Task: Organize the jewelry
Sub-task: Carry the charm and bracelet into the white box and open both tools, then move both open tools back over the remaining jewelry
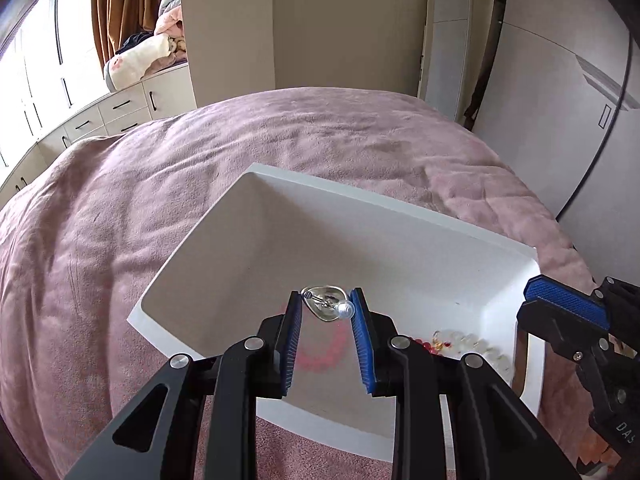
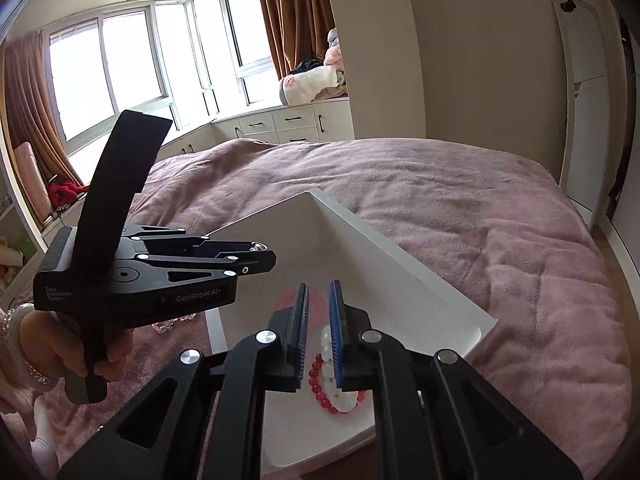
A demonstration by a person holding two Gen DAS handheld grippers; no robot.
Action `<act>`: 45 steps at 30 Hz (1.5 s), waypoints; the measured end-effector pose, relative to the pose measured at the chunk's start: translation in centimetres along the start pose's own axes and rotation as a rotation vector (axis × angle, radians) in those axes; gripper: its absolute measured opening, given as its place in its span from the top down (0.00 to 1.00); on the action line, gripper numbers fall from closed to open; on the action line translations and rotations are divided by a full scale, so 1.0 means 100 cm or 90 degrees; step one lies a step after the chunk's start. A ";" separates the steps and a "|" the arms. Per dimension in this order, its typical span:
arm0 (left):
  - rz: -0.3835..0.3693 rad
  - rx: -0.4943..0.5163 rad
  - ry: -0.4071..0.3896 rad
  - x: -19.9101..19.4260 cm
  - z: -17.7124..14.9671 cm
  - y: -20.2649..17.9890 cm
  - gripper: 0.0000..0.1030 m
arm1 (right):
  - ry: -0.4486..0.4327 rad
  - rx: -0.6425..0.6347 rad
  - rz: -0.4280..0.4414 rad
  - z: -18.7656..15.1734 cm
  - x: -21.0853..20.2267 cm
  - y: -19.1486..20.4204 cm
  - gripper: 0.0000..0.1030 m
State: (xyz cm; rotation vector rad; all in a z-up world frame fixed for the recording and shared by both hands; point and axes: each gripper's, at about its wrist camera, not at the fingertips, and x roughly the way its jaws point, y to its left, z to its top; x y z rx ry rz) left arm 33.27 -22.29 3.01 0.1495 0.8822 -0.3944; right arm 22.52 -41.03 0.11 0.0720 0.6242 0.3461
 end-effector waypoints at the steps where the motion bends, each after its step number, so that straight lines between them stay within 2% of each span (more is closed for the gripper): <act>1: 0.004 -0.003 0.000 0.002 -0.002 0.001 0.66 | 0.000 0.001 0.000 -0.001 0.001 -0.001 0.87; 3: 0.015 -0.005 -0.004 0.003 -0.005 0.003 0.47 | 0.003 0.002 -0.002 -0.002 0.002 -0.001 0.87; 5: 0.016 -0.011 -0.018 0.000 -0.005 0.007 0.44 | 0.005 0.004 -0.002 -0.003 0.004 -0.001 0.86; 6: 0.018 -0.016 -0.027 -0.002 -0.005 0.009 0.40 | 0.003 0.004 -0.002 -0.003 0.005 -0.001 0.80; 8: 0.035 -0.032 -0.052 -0.011 -0.002 0.016 0.29 | -0.012 0.000 -0.011 -0.003 0.002 0.001 0.43; 9: 0.039 -0.044 -0.069 -0.018 -0.001 0.021 0.26 | -0.024 -0.005 -0.016 -0.002 -0.001 0.003 0.40; 13: 0.048 -0.079 -0.115 -0.042 0.004 0.042 0.25 | -0.056 -0.027 -0.012 0.001 -0.011 0.012 0.40; 18: 0.089 -0.107 -0.178 -0.081 -0.003 0.072 0.22 | -0.123 -0.046 0.030 0.003 -0.027 0.025 0.40; 21: 0.110 -0.109 -0.190 -0.101 -0.012 0.093 0.20 | -0.161 -0.066 0.051 0.005 -0.036 0.037 0.39; 26: 0.157 -0.139 -0.199 -0.129 -0.036 0.133 0.13 | -0.209 -0.124 0.095 0.001 -0.048 0.071 0.29; 29: 0.178 -0.164 -0.187 -0.140 -0.053 0.158 0.12 | -0.198 -0.166 0.121 -0.005 -0.042 0.096 0.22; 36: 0.211 -0.184 -0.146 -0.145 -0.101 0.200 0.10 | -0.124 -0.255 0.176 -0.030 -0.009 0.159 0.21; 39: 0.203 -0.192 -0.121 -0.139 -0.120 0.215 0.10 | -0.094 -0.279 0.189 -0.044 0.008 0.181 0.13; 41: 0.198 -0.197 -0.114 -0.134 -0.131 0.223 0.10 | -0.069 -0.294 0.197 -0.053 0.022 0.194 0.12; 45: 0.150 -0.207 -0.089 -0.116 -0.151 0.233 0.10 | -0.013 -0.306 0.186 -0.066 0.054 0.211 0.12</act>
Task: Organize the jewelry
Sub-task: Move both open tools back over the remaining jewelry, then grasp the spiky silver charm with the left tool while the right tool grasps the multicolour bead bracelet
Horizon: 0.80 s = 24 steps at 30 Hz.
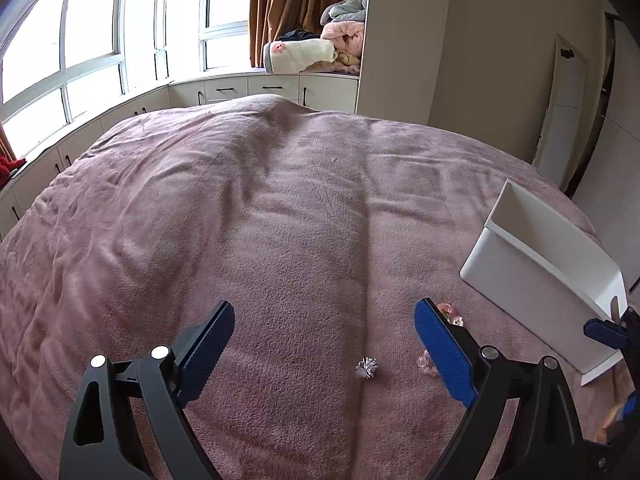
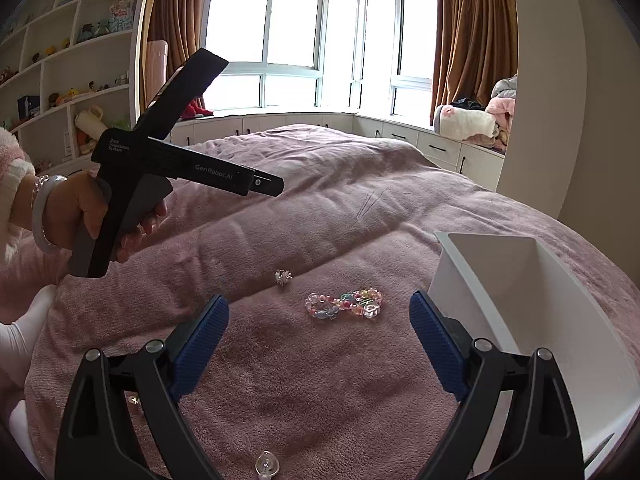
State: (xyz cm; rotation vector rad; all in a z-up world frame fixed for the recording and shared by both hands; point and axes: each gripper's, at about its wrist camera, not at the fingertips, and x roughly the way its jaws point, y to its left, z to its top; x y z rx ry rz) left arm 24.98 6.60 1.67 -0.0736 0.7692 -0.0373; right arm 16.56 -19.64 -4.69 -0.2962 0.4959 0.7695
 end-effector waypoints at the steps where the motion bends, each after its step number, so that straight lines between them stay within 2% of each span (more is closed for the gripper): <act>1: -0.012 0.003 0.012 0.007 -0.003 0.001 0.10 | 0.012 0.003 -0.004 -0.001 0.009 0.001 0.12; 6: -0.010 0.034 0.043 0.029 -0.019 -0.001 0.10 | 0.066 0.020 -0.006 -0.007 0.050 -0.003 0.12; 12: -0.034 0.031 0.081 0.052 -0.036 -0.002 0.10 | 0.128 0.023 -0.026 -0.015 0.103 -0.009 0.13; 16: -0.045 0.046 0.094 0.064 -0.044 -0.010 0.10 | 0.174 0.042 -0.032 -0.020 0.135 -0.019 0.17; 19: -0.036 0.078 0.101 0.070 -0.047 -0.020 0.11 | 0.180 0.053 -0.032 -0.020 0.145 -0.026 0.20; 21: -0.025 0.099 0.109 0.073 -0.049 -0.026 0.23 | 0.181 0.075 -0.028 -0.020 0.147 -0.032 0.23; 24: -0.013 0.097 0.116 0.077 -0.051 -0.025 0.31 | 0.187 0.102 -0.022 -0.020 0.147 -0.042 0.36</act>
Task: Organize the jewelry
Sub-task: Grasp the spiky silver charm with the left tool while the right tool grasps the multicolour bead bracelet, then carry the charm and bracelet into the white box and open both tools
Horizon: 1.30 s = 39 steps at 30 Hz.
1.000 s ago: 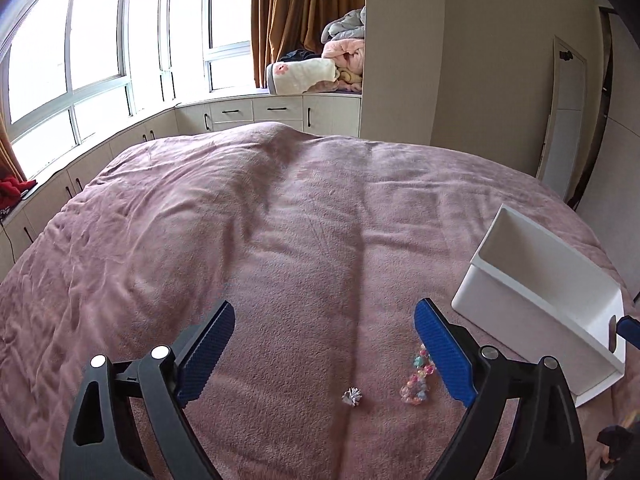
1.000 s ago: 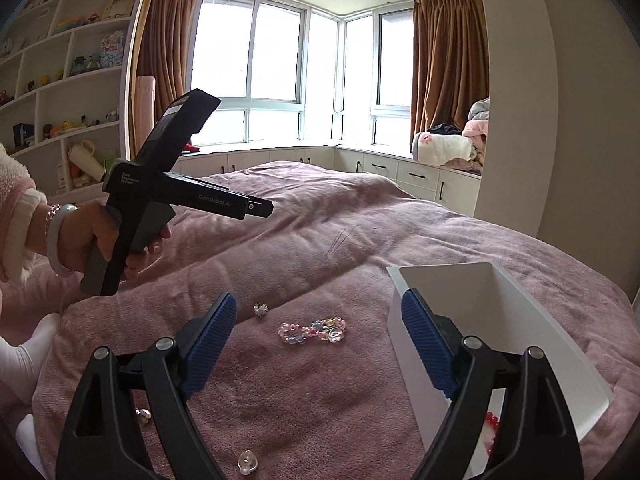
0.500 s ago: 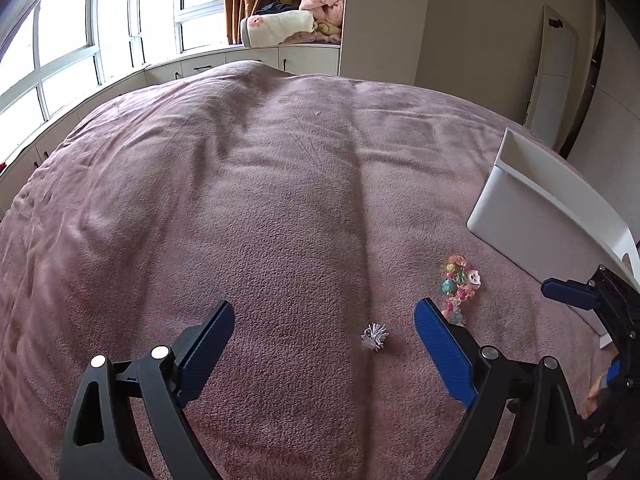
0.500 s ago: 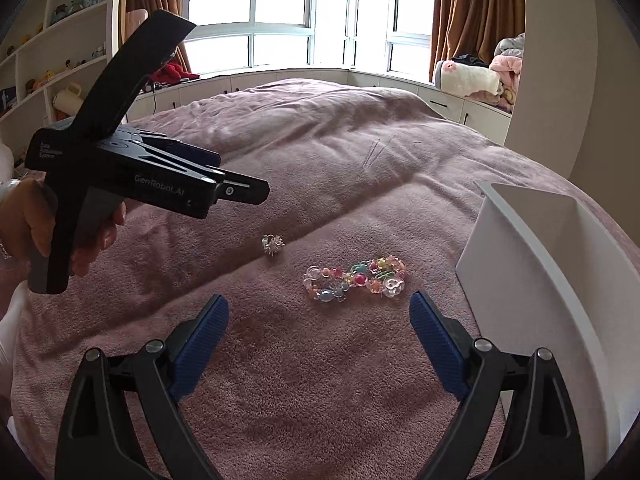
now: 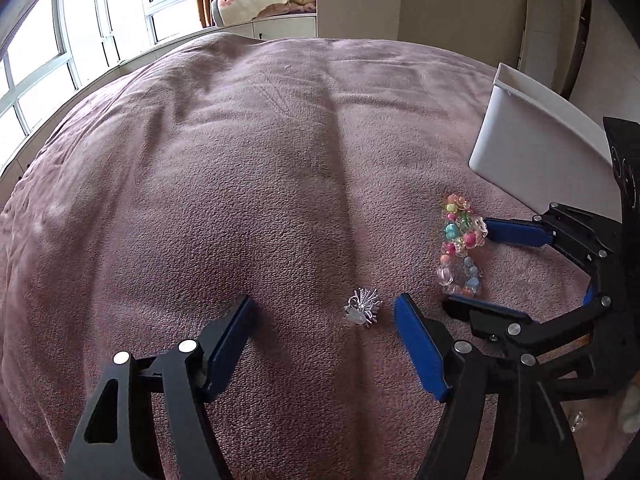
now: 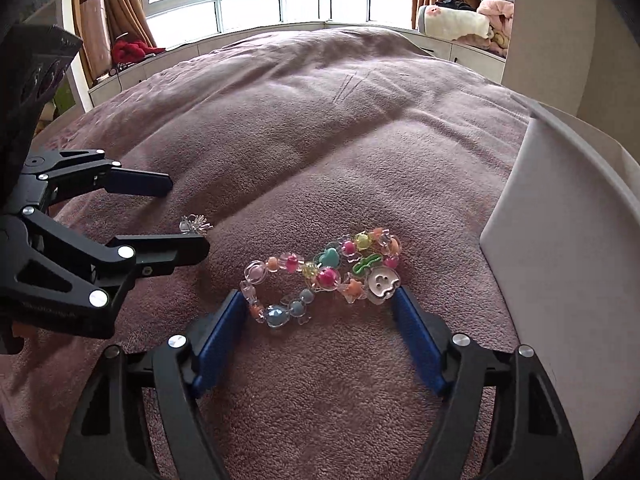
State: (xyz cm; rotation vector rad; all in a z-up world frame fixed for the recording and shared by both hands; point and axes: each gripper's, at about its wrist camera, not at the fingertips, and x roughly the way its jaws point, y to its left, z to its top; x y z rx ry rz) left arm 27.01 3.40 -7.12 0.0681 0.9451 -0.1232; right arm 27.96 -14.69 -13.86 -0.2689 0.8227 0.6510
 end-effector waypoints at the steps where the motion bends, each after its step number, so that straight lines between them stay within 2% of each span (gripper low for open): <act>1: 0.002 -0.003 -0.001 0.000 0.000 0.001 0.33 | -0.001 0.008 0.001 0.000 0.000 -0.003 0.44; 3: 0.010 -0.003 -0.002 -0.001 -0.002 0.003 0.40 | -0.001 0.021 0.003 0.002 -0.001 -0.007 0.52; 4: 0.014 0.001 -0.003 -0.001 -0.002 0.002 0.42 | -0.001 0.027 0.003 0.002 -0.001 -0.009 0.58; 7: 0.009 0.026 -0.004 -0.003 -0.002 -0.003 0.55 | 0.000 0.036 0.015 0.003 -0.002 -0.013 0.76; 9: -0.001 0.039 -0.004 -0.003 -0.002 -0.008 0.72 | -0.001 0.036 0.017 0.003 -0.003 -0.013 0.78; 11: -0.005 0.039 -0.006 -0.003 -0.001 -0.012 0.77 | -0.004 0.037 0.020 0.004 -0.005 -0.012 0.79; 20: -0.016 0.018 -0.031 -0.015 0.002 -0.008 0.77 | -0.024 0.027 0.027 0.005 -0.028 -0.005 0.81; 30: -0.025 -0.011 -0.062 -0.040 0.019 -0.006 0.77 | -0.088 0.032 0.021 0.019 -0.095 -0.004 0.81; 39: -0.064 0.013 -0.161 -0.092 0.069 -0.033 0.77 | -0.160 0.038 -0.013 0.038 -0.169 -0.019 0.82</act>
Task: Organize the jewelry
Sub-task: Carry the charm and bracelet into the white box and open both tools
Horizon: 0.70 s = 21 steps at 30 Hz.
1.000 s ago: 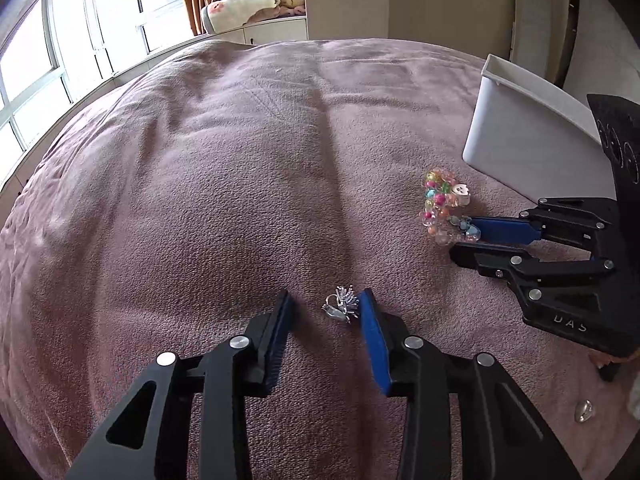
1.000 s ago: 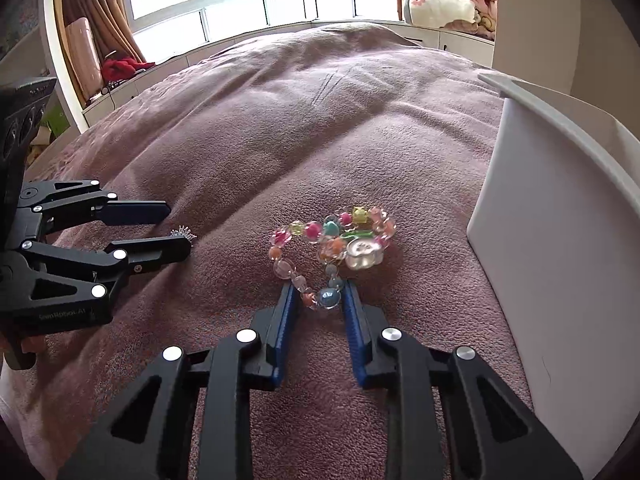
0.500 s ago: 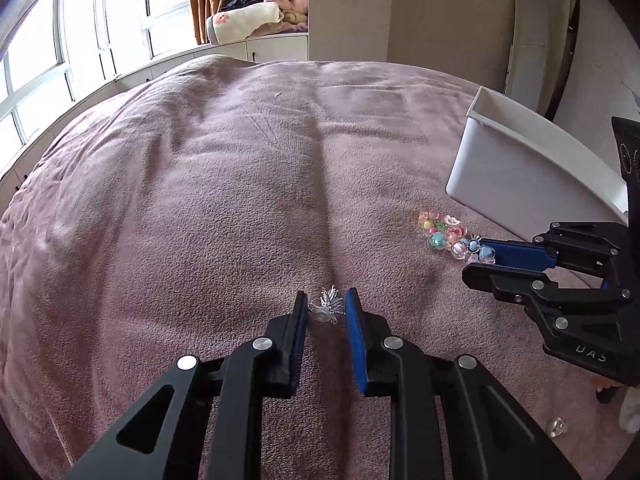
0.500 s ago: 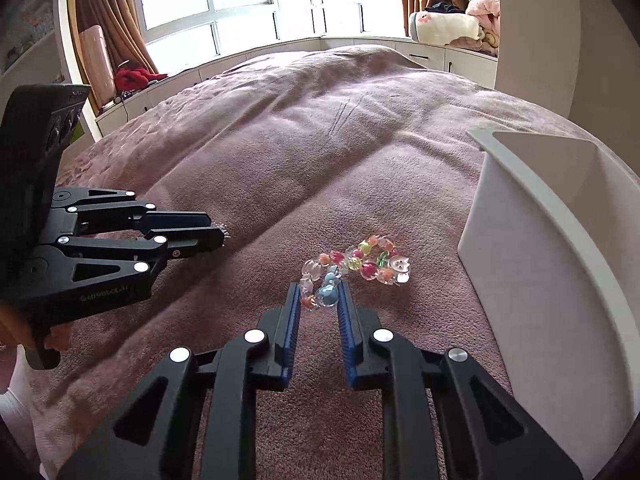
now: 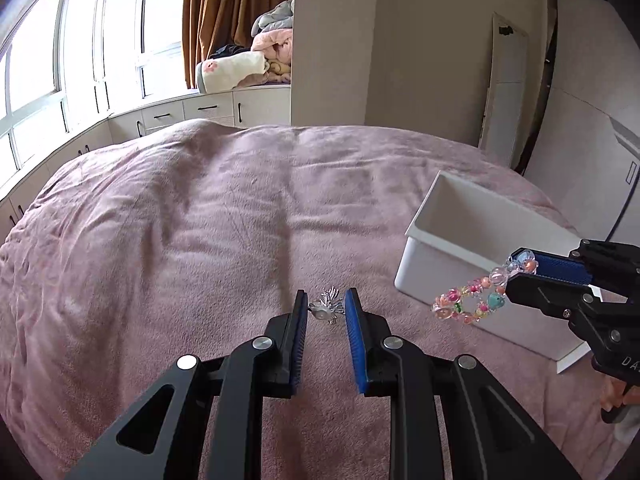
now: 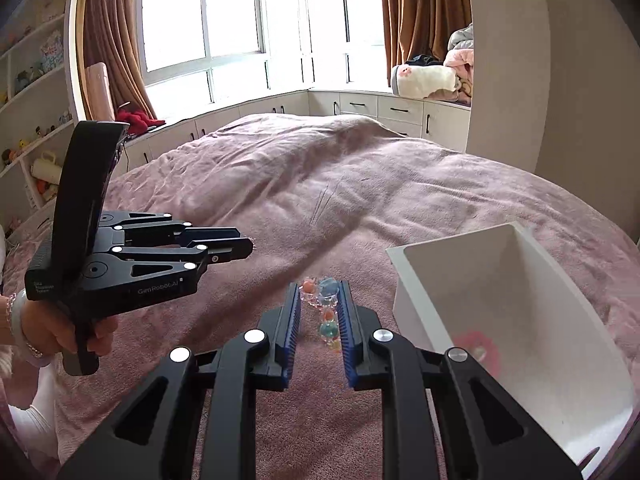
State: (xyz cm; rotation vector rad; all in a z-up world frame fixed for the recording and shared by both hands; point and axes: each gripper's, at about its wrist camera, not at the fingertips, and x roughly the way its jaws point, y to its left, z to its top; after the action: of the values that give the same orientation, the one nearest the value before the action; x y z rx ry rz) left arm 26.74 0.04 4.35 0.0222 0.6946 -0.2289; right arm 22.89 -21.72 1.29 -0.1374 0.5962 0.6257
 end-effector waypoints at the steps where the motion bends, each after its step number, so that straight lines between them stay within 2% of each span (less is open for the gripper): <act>1: -0.005 0.000 -0.010 -0.003 0.008 -0.004 0.77 | -0.010 0.003 -0.007 0.004 -0.008 -0.003 0.82; 6: -0.038 -0.008 -0.050 -0.011 0.043 -0.031 0.77 | -0.048 0.015 -0.033 0.024 -0.048 -0.024 0.81; 10: -0.072 0.001 -0.054 -0.008 0.062 -0.063 0.77 | -0.068 0.028 -0.061 0.033 -0.077 -0.045 0.82; 15: -0.108 0.036 -0.035 0.006 0.076 -0.112 0.77 | -0.072 0.052 -0.091 0.027 -0.099 -0.076 0.82; 21: -0.144 0.047 0.008 0.034 0.082 -0.160 0.77 | -0.056 0.101 -0.131 0.001 -0.112 -0.117 0.81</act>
State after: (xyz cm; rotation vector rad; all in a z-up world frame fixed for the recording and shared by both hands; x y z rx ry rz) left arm 30.98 -17.05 9.39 0.0154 0.7013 -0.4717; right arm 22.52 -36.88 7.09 -0.0223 0.5370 0.3819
